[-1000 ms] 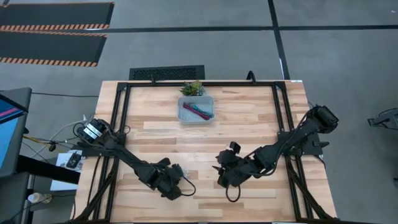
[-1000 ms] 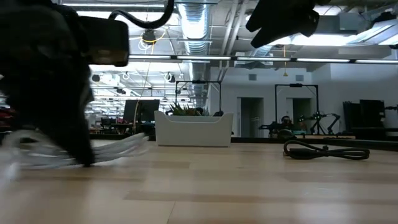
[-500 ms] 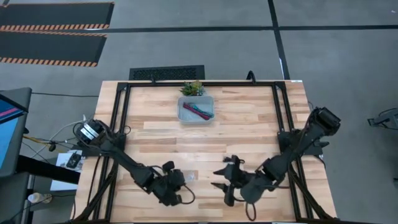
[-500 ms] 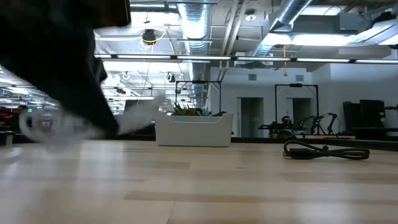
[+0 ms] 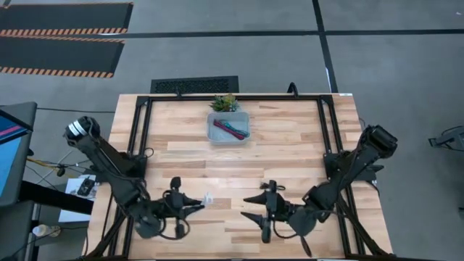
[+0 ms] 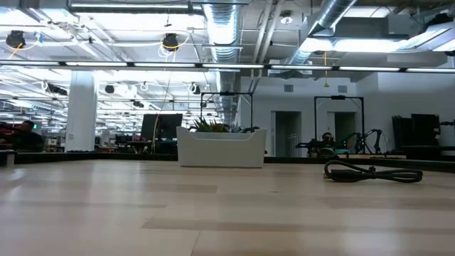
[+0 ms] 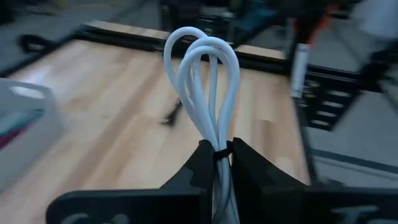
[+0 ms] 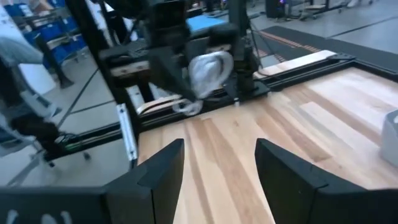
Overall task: Pick and place USB-C Cables
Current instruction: Put the white charger cable into the gray bin
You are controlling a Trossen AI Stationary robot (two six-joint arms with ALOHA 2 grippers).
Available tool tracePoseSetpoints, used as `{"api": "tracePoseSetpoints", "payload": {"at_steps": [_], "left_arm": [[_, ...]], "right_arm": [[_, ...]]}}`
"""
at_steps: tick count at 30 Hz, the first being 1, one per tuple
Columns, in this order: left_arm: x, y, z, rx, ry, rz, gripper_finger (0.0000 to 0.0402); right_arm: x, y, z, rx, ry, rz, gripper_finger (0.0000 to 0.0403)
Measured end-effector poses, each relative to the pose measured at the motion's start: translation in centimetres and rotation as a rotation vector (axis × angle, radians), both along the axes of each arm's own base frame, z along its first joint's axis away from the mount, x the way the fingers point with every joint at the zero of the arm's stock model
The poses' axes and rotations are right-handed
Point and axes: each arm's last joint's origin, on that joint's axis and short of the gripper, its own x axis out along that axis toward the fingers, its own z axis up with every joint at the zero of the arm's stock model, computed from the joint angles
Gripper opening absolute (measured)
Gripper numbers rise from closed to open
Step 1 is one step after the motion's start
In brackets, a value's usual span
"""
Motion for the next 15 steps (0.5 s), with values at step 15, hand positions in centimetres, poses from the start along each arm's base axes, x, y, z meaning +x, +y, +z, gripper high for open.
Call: {"api": "tracePoseSetpoints", "payload": {"at_steps": [15], "left_arm": [[-2.2, 4.1, -4.9, -0.373, -0.315, -0.176, 0.0018]], "right_arm": [[4.5, -6.4, 1.2, 0.004, -0.024, 0.174, 0.0223]]}}
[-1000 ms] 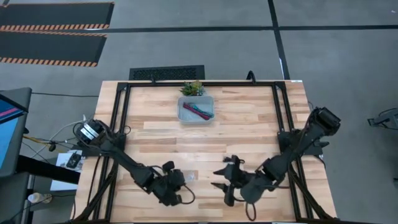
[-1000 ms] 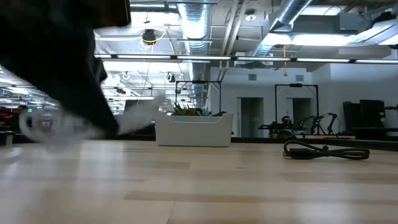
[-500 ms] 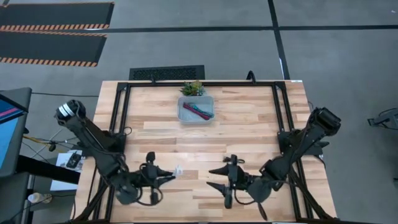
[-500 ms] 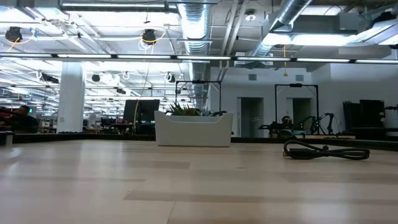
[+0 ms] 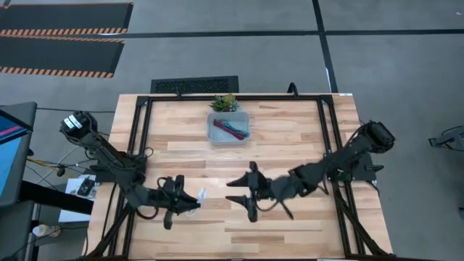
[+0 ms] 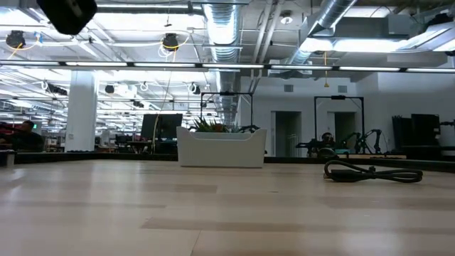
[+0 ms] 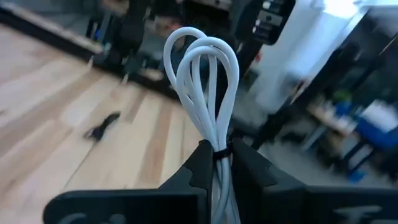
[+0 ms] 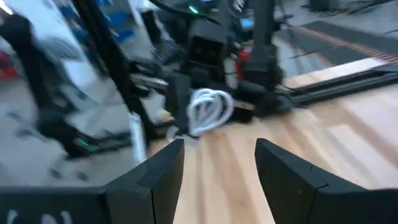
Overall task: Pick and place USB-C Cables
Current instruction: Put the white charger cable into the gray bin
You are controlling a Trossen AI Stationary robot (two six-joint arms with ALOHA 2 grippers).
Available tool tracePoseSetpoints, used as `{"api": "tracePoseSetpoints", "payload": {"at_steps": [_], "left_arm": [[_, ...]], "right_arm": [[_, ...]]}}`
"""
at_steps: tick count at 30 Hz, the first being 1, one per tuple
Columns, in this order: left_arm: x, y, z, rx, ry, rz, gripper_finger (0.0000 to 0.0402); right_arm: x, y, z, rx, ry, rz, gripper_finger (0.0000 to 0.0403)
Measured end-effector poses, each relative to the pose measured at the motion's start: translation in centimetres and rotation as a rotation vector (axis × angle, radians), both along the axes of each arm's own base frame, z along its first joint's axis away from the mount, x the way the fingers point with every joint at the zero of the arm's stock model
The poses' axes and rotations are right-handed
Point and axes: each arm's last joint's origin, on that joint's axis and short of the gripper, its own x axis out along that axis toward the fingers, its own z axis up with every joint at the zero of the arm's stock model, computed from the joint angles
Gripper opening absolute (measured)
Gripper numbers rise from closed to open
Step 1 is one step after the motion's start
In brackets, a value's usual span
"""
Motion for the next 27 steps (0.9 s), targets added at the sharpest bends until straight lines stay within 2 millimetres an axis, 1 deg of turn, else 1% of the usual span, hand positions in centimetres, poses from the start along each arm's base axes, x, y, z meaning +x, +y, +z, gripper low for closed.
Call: {"api": "tracePoseSetpoints", "payload": {"at_steps": [2, 4, 8, 13, 18, 22, 27], "left_arm": [[-0.3, 0.3, 0.0, -0.016, -0.075, -0.013, 0.0020], [-0.2, 0.4, 0.3, -0.025, -0.149, -0.033, 0.0020], [0.2, 0.0, 1.0, -0.019, -0.231, -0.062, 0.0019], [1.5, -0.9, 0.5, 0.016, -0.215, -0.074, 0.0019], [2.7, -1.1, 0.2, 0.127, -0.268, -0.060, 0.0019], [3.3, -0.6, 0.2, 0.157, -0.294, -0.047, 0.0019], [3.3, -0.6, 0.2, 0.208, -0.303, -0.044, 0.0020]], "right_arm": [[0.3, -0.3, 0.3, 0.060, -0.026, 0.040, 0.0223], [0.3, 0.1, 0.4, 0.075, -0.049, 0.055, 0.0223], [0.5, 1.2, -0.4, 0.028, -0.070, 0.009, 0.0223], [1.6, 2.3, -1.9, 0.035, -0.127, -0.023, 0.0223], [2.2, 3.2, -2.9, 0.069, -0.173, -0.018, 0.0223], [2.2, 3.5, -3.0, 0.062, -0.191, -0.012, 0.0223], [1.9, 4.0, -2.8, 0.015, -0.215, 0.032, 0.0225]]}}
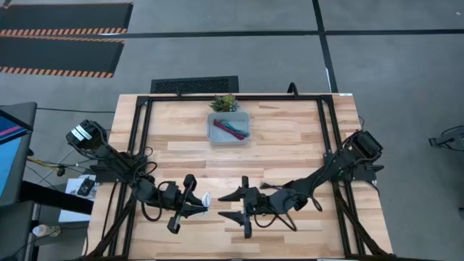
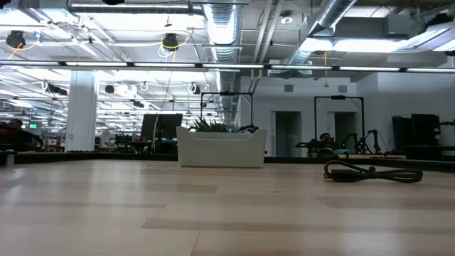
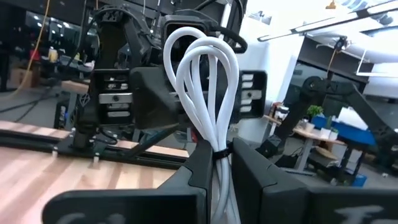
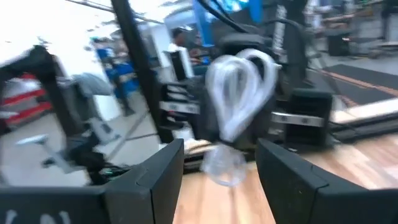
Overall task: Pick and place USB-C Cables
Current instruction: Put the white charger cable into the gray bin
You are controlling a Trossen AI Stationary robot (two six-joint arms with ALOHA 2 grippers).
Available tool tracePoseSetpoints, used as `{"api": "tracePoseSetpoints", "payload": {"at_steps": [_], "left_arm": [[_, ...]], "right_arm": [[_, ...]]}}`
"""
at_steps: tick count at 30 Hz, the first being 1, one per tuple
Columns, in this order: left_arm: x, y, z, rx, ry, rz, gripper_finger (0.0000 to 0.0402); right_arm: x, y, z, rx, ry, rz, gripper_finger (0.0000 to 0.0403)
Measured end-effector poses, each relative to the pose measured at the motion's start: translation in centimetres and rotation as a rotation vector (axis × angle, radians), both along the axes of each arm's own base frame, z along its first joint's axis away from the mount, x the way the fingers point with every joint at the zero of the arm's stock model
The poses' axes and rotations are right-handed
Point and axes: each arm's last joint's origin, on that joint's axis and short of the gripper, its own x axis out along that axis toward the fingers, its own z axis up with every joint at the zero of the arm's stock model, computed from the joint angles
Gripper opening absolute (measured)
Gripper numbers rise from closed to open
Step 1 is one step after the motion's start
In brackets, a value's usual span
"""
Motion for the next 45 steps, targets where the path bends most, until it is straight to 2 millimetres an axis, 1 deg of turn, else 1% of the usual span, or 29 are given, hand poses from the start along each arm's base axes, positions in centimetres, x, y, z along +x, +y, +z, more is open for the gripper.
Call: {"api": "tracePoseSetpoints", "payload": {"at_steps": [5, 11, 15, 25, 29, 34, 39, 45], "left_arm": [[0.0, 0.0, 0.0, 0.041, -0.010, 0.005, 0.0020], [-0.1, 0.0, 0.4, 0.093, -0.058, 0.004, 0.0020], [-0.1, 0.0, 0.4, 0.093, -0.063, 0.005, 0.0020], [-0.1, 0.0, 0.4, 0.090, -0.060, 0.008, 0.0021], [0.0, 0.1, 0.4, 0.090, -0.059, 0.014, 0.0021], [0.4, 0.5, 0.3, 0.092, -0.044, 0.032, 0.0021], [0.8, 1.1, 0.1, 0.085, -0.028, 0.047, 0.0021], [0.9, 1.2, 0.2, 0.100, -0.037, 0.055, 0.0021]], "right_arm": [[0.0, 0.1, 0.0, 0.002, -0.003, 0.042, 0.0232], [0.5, -0.8, 0.0, 0.000, 0.000, 0.034, 0.0254], [0.8, -1.4, 0.0, 0.000, -0.002, 0.019, 0.0269], [1.6, -3.0, -0.1, -0.011, 0.005, 0.022, 0.0271], [1.6, -3.0, 0.0, -0.019, 0.003, 0.021, 0.0271], [1.5, -2.5, 0.3, -0.080, -0.023, 0.027, 0.0274], [1.6, -2.2, 1.2, -0.129, -0.036, 0.029, 0.0304], [1.7, -2.3, 1.1, -0.132, -0.022, 0.025, 0.0346]]}}
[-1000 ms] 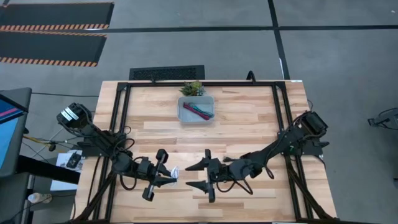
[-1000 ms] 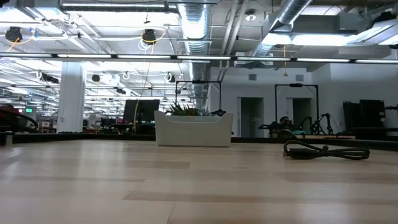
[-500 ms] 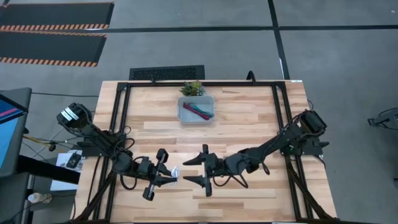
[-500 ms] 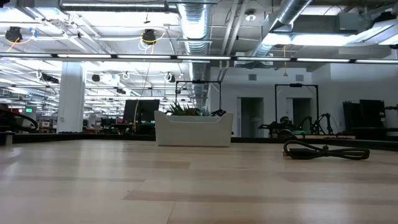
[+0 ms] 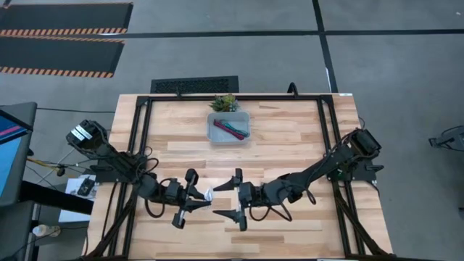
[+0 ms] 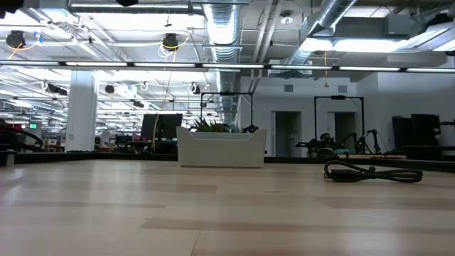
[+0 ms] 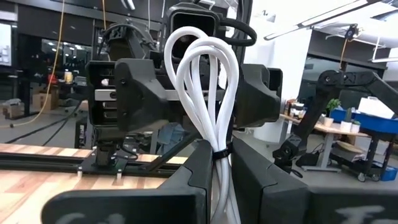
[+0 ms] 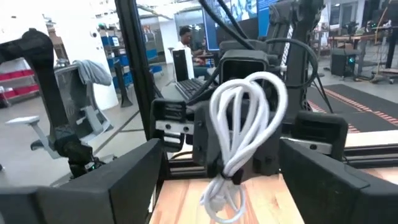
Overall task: Pick and place USB-C Cables
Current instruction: Put the white charger cable into the gray bin
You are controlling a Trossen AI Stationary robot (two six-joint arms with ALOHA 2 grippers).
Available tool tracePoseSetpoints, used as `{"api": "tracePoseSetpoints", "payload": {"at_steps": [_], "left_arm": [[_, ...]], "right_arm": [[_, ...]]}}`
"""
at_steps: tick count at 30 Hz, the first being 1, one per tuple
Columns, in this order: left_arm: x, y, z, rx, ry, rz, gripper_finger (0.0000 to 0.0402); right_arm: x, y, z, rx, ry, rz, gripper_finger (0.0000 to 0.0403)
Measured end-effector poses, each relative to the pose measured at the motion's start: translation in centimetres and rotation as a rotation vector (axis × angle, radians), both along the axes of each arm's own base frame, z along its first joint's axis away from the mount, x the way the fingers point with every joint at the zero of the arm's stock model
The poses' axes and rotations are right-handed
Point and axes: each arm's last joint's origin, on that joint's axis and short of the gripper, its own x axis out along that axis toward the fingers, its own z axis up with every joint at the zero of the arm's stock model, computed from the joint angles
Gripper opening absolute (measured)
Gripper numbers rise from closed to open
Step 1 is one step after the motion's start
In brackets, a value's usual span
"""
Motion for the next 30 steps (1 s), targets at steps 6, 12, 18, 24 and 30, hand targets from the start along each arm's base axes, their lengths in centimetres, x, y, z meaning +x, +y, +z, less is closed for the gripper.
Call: {"api": "tracePoseSetpoints", "payload": {"at_steps": [6, 12, 18, 24, 30], "left_arm": [[0.0, -0.1, 0.1, 0.032, -0.015, -0.008, 0.0021], [-0.6, -0.6, 0.6, 0.097, -0.075, -0.005, 0.0021], [-0.1, -0.4, 0.7, 0.110, -0.046, 0.029, 0.0021], [1.7, -0.4, 1.3, 0.168, 0.035, 0.045, 0.0021], [2.3, -0.2, 1.6, 0.177, 0.061, 0.087, 0.0021]], "right_arm": [[0.1, -0.2, 0.0, 0.021, 0.004, -0.006, 0.0352], [0.1, -0.3, -0.2, 0.045, 0.019, -0.021, 0.0347], [0.4, -1.0, 0.0, 0.054, 0.006, -0.059, 0.0350], [0.7, -1.5, 0.0, 0.071, 0.003, -0.037, 0.0349], [0.6, -1.2, 0.0, 0.076, 0.005, -0.028, 0.0346]]}}
